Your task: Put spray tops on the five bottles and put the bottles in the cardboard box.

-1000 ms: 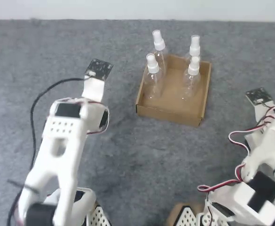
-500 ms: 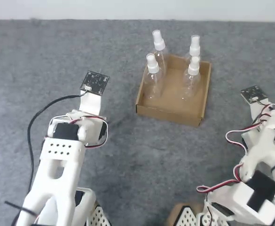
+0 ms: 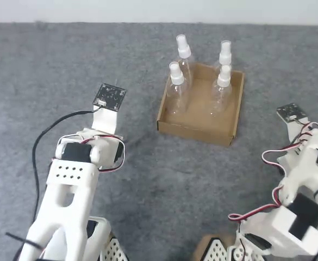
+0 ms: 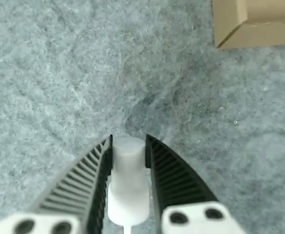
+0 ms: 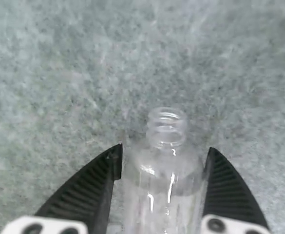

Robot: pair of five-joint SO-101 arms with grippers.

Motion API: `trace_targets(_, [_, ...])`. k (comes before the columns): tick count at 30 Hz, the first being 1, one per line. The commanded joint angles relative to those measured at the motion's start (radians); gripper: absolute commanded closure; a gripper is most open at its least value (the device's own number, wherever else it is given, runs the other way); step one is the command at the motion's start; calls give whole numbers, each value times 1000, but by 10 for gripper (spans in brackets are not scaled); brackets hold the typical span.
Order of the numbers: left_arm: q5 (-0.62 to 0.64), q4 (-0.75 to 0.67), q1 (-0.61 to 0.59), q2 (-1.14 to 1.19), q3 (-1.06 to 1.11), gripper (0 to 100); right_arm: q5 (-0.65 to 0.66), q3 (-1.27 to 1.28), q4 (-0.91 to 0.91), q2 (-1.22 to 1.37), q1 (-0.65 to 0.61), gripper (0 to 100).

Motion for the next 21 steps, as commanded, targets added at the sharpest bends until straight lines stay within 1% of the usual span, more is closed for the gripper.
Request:
trace_targets(1, [9, -23, -5, -35, -8, 988, 11, -5, 5, -5, 12, 772])
trace_targets(5, [9, -23, -5, -35, -8, 988, 9, -5, 5, -15, 12, 783])
trace_targets(9, [12, -23, -5, -41, -10, 988, 2, -51, 35, -18, 5, 901])
trace_targets(12, [14, -23, -5, -43, -18, 988, -61, -141, 110, -27, 1, 961])
trace_targets(15, [15, -14, -5, -43, -48, 988, -118, -218, 193, -85, -38, 980])
trace_targets(21, [15, 103, -5, -43, -193, 988, -249, -227, 294, -361, -196, 992])
